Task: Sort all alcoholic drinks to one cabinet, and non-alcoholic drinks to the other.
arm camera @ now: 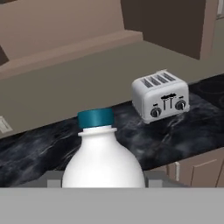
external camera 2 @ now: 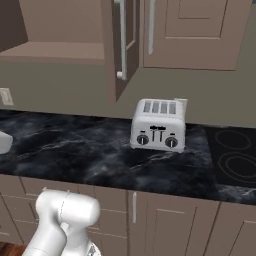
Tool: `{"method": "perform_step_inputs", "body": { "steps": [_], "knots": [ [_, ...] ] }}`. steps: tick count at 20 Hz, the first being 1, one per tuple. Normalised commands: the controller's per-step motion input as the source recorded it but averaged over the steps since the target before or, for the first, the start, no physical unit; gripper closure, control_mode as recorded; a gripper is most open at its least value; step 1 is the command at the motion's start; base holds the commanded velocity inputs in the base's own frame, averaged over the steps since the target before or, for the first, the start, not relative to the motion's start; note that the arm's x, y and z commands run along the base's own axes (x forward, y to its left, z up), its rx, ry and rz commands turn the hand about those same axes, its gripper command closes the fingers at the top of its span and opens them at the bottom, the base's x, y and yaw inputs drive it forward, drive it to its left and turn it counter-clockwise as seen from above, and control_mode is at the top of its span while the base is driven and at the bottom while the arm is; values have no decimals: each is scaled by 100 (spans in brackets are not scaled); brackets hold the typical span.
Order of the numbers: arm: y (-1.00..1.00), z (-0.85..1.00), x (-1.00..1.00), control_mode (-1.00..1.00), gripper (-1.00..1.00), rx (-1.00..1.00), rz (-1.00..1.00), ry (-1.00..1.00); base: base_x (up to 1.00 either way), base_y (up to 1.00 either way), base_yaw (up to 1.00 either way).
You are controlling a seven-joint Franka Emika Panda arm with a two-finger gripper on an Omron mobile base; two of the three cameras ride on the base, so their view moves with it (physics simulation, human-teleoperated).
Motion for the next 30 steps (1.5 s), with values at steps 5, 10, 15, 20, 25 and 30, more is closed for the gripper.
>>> {"method": "perform_step_inputs", "body": {
  "steps": [5, 10, 15, 20, 25, 30],
  "knots": [
    [0, 0, 0, 100, 100, 0, 0, 0, 49, -17, 0],
    [0, 0, 0, 100, 100, 0, 0, 0, 58, -24, 0],
    [0, 0, 0, 100, 100, 0, 0, 0, 63, -26, 0],
    [0, 0, 0, 100, 100, 0, 0, 0, 74, -11, 0],
    [0, 24, 4, -100, 100, 0, 0, -14, 10, 0, 0],
    [0, 66, 10, -100, 100, 0, 0, -28, 0, 0, 0]
  ]
}}
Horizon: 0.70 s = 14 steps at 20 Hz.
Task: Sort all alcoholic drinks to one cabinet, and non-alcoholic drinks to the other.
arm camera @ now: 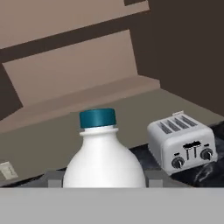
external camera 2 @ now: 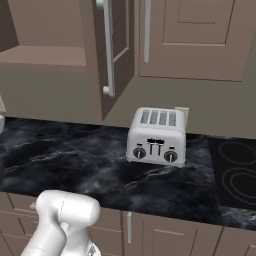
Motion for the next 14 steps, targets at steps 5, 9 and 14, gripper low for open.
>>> {"method": "perform_step_inputs", "body": {
  "steps": [5, 9, 14],
  "knots": [
    [0, 71, 37, -100, 100, -4, 0, -18, 0, 0, 0],
    [-1, 63, 48, -100, 100, -8, 0, -4, 0, 0, 0],
    [-7, 40, 39, -100, 100, -10, -2, -2, 0, 0, 0]
  ]
}}
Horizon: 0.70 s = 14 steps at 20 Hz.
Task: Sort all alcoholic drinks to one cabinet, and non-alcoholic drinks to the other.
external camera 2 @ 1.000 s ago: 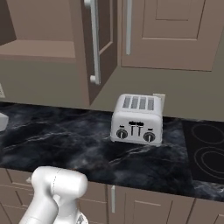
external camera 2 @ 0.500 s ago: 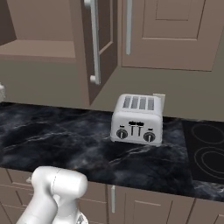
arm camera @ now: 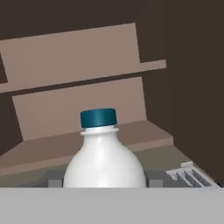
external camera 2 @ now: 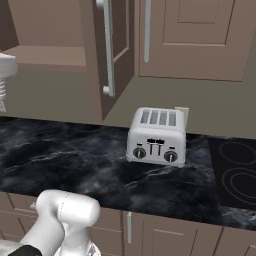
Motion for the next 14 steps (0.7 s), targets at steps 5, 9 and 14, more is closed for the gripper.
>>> {"method": "perform_step_inputs", "body": {
  "steps": [5, 9, 14],
  "knots": [
    [-8, 14, 39, -100, 100, -11, -3, -5, 0, 0, 0],
    [-19, 0, 37, -100, 100, -9, -2, -5, 0, 0, 0],
    [-23, 0, 37, -100, 100, -7, -2, -9, 0, 0, 0]
  ]
}}
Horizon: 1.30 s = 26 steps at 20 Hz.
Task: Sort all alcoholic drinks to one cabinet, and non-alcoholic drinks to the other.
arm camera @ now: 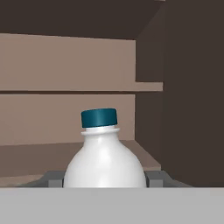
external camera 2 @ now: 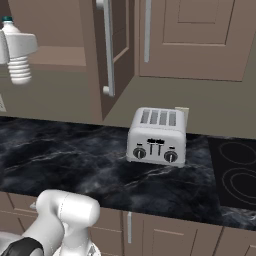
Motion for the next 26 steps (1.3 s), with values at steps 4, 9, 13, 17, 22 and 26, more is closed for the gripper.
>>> {"method": "perform_step_inputs", "body": {
  "steps": [4, 9, 13, 17, 22, 26],
  "knots": [
    [-16, 0, 29, -100, 100, -6, -1, -12, 0, 0, 0],
    [-9, 0, 24, -100, 100, -4, -1, -10, 0, 0, 0],
    [-4, 0, 19, -100, 100, -3, -1, -8, 0, 0, 0],
    [0, 0, 25, -100, 100, -2, -1, -3, 0, 0, 0],
    [0, 0, 27, -100, 100, 0, -2, 0, 0, 0, 0],
    [0, 0, 34, -100, 100, 0, -2, 0, 0, 0, 0]
  ]
}}
